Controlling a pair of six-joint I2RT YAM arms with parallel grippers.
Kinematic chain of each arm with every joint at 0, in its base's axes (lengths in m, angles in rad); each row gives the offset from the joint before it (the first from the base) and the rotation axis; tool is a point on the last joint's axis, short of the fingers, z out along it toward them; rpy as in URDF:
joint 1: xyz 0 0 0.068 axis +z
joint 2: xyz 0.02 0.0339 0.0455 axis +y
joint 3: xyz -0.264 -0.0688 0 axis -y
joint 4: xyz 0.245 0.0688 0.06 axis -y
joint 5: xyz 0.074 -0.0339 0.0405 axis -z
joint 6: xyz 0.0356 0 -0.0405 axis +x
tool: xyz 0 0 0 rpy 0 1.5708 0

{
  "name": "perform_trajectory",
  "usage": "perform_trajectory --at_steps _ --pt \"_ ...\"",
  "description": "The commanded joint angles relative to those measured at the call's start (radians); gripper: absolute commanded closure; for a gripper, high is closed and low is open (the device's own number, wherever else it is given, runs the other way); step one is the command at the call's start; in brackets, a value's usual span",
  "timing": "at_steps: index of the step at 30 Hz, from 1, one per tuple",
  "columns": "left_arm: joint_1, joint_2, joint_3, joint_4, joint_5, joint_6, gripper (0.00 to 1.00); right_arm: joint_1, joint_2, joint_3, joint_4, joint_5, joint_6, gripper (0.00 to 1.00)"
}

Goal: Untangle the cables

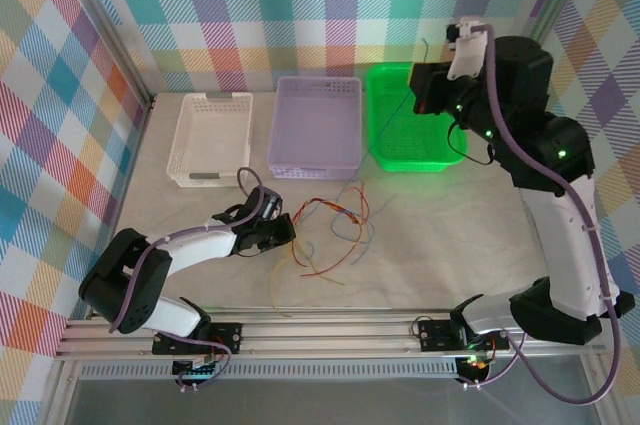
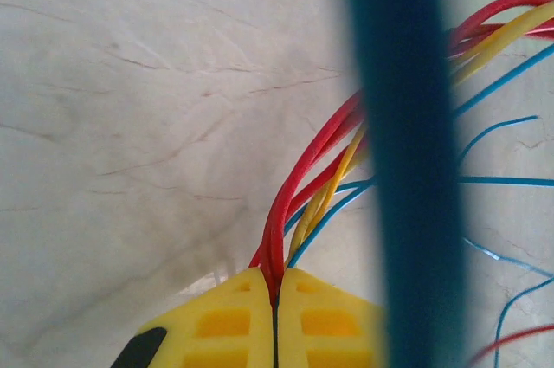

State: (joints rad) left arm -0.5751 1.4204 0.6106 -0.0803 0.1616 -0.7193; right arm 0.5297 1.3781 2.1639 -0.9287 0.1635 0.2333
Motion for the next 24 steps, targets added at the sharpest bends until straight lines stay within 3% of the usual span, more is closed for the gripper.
perform_trajectory --at_steps 1,12,17,24 --pt "0.025 -0.044 -0.019 -0.116 -0.054 0.036 1.0 -0.008 0.032 0.134 -0.076 0.062 -0.04 1.0" --pt "0.073 -0.058 -0.038 -0.247 -0.161 0.05 1.0 -0.011 0.098 0.399 -0.149 0.125 -0.073 1.0" --pt "0.104 -0.043 -0.049 -0.259 -0.176 0.037 1.0 -0.011 0.082 0.395 -0.158 0.12 -0.073 1.0" --pt "0.154 -0.06 -0.061 -0.271 -0.209 0.014 1.0 -0.016 0.025 0.387 -0.157 0.343 -0.029 1.0"
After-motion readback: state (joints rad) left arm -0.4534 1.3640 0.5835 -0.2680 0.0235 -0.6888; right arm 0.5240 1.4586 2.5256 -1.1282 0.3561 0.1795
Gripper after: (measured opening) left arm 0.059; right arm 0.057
